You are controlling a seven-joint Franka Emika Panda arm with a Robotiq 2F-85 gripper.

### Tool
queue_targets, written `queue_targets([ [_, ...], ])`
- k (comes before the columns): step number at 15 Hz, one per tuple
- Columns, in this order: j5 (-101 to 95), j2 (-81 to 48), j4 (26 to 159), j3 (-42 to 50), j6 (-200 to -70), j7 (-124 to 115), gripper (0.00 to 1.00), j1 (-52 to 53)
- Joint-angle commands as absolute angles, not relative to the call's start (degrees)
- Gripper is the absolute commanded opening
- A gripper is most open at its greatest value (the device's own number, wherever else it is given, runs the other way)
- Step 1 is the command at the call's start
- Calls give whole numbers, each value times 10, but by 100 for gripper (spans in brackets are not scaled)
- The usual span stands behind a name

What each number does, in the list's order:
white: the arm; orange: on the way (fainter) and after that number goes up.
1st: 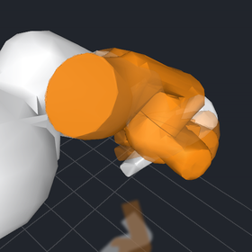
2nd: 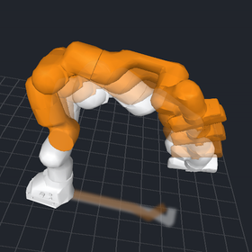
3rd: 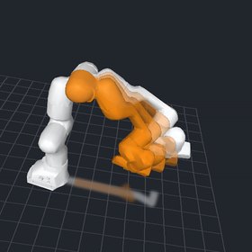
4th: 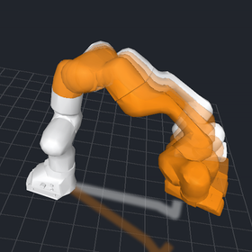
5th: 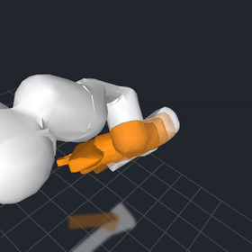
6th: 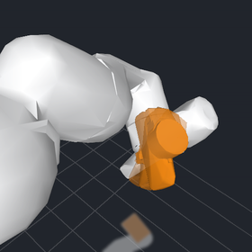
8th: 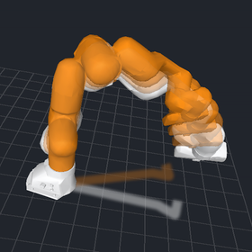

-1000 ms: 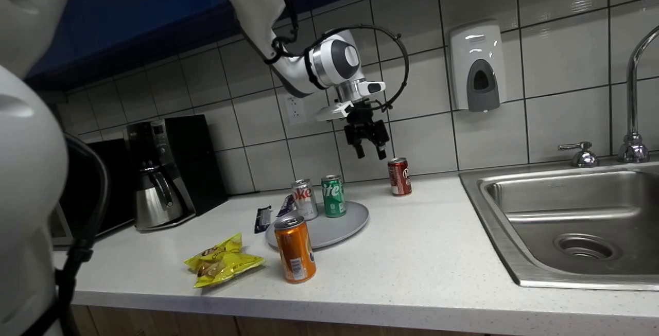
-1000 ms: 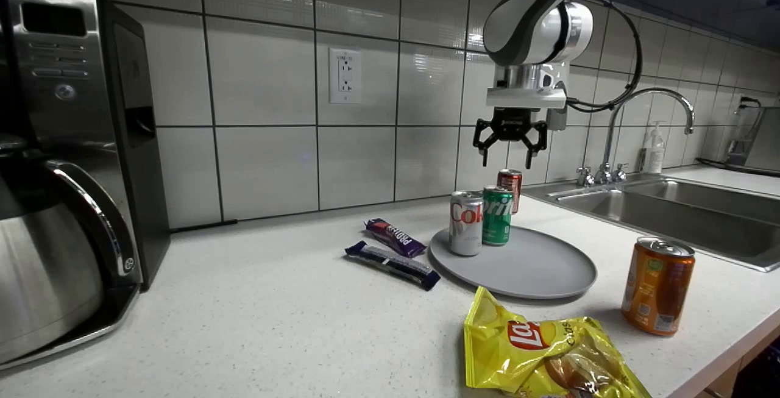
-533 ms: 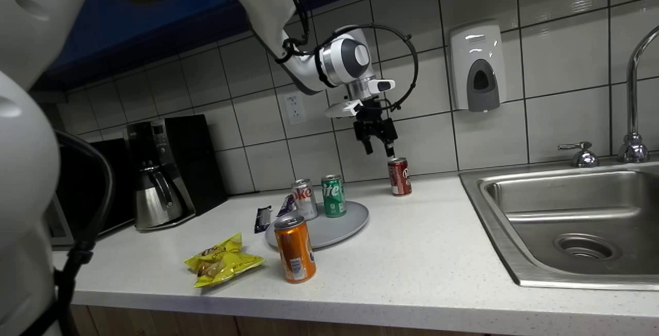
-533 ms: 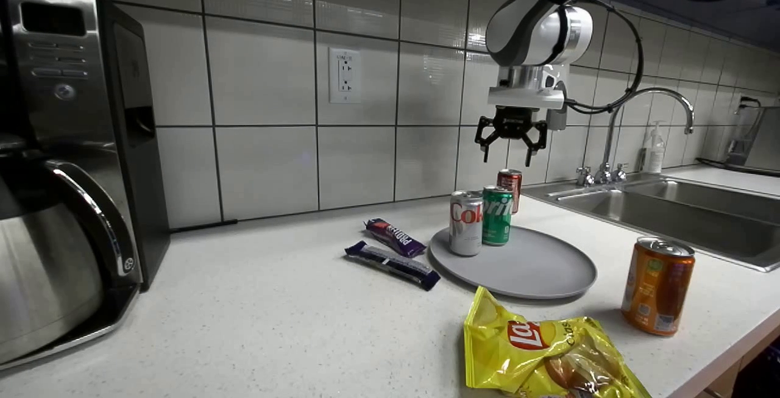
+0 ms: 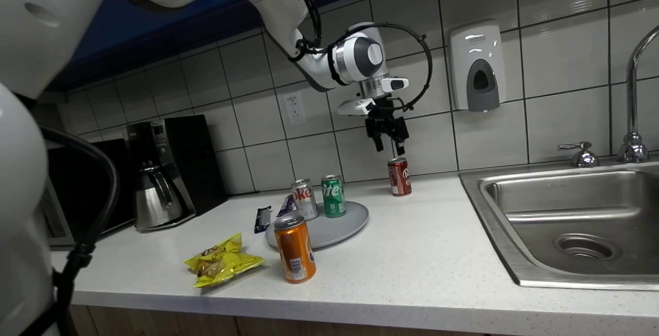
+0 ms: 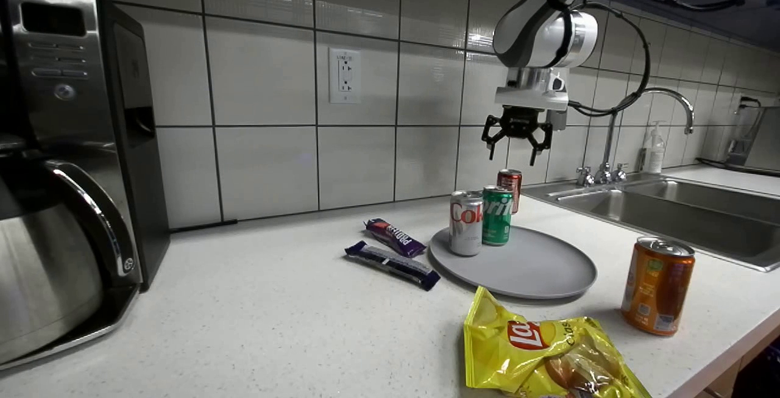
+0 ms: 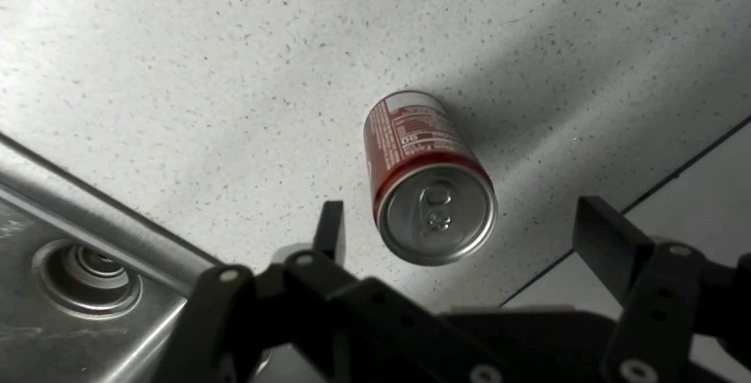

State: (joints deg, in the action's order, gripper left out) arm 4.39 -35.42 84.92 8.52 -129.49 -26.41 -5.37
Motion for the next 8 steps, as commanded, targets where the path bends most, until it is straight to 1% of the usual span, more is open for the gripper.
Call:
queue_targets([
  [1, 62, -379, 800, 80, -1258, -242, 100, -68],
  [8, 63, -408, 760, 81, -1234, -243, 100, -75],
])
